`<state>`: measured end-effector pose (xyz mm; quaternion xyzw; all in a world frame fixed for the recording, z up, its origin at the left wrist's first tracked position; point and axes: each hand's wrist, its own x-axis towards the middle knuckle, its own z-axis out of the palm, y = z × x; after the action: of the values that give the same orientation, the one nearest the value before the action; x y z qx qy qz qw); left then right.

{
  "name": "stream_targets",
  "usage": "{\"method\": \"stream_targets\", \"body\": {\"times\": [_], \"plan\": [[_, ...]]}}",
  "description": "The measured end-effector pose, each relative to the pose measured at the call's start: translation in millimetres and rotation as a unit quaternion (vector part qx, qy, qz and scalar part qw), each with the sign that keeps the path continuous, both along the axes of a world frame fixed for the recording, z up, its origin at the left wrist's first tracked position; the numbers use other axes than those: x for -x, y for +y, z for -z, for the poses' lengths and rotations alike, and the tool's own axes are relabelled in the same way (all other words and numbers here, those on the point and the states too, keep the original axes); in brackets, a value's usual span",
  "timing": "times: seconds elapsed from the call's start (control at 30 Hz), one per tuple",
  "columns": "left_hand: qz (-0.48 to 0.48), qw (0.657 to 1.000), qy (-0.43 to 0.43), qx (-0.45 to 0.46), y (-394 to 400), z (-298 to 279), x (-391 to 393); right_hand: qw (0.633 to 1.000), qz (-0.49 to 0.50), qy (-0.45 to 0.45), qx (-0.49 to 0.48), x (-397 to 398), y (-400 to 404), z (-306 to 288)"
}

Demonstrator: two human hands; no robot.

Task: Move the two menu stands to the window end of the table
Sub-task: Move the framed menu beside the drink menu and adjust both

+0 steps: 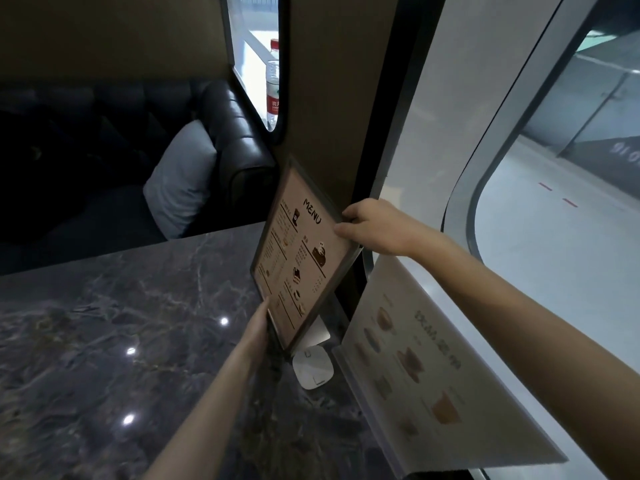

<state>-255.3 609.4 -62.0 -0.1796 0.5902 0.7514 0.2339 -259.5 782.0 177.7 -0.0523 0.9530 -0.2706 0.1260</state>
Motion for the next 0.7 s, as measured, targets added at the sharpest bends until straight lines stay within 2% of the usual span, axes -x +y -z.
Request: {"method": "stream_targets", "body": {"times": [0.13,0.27,0.37,0.7], "plan": [[0.001,1.000,0.009,-0.019,5.8,12.5,2.3,1.000,0.015,0.021,0.009,7.4,2.6,3.9],[-0.012,0.999,-0.020,-0.043,12.7,18.0,9.7,0.995,0.060,-0.012,0.077,10.7,8.0,5.3],[-0.020,0.999,-0.032,-0.037,15.7,25.8,11.4,0.992,0.074,0.002,0.106,11.0,9.8,9.1],[-0.061,0.996,-0.066,-0.021,24.9,37.9,13.8,0.989,0.086,0.044,0.108,13.9,8.0,19.9]]}}
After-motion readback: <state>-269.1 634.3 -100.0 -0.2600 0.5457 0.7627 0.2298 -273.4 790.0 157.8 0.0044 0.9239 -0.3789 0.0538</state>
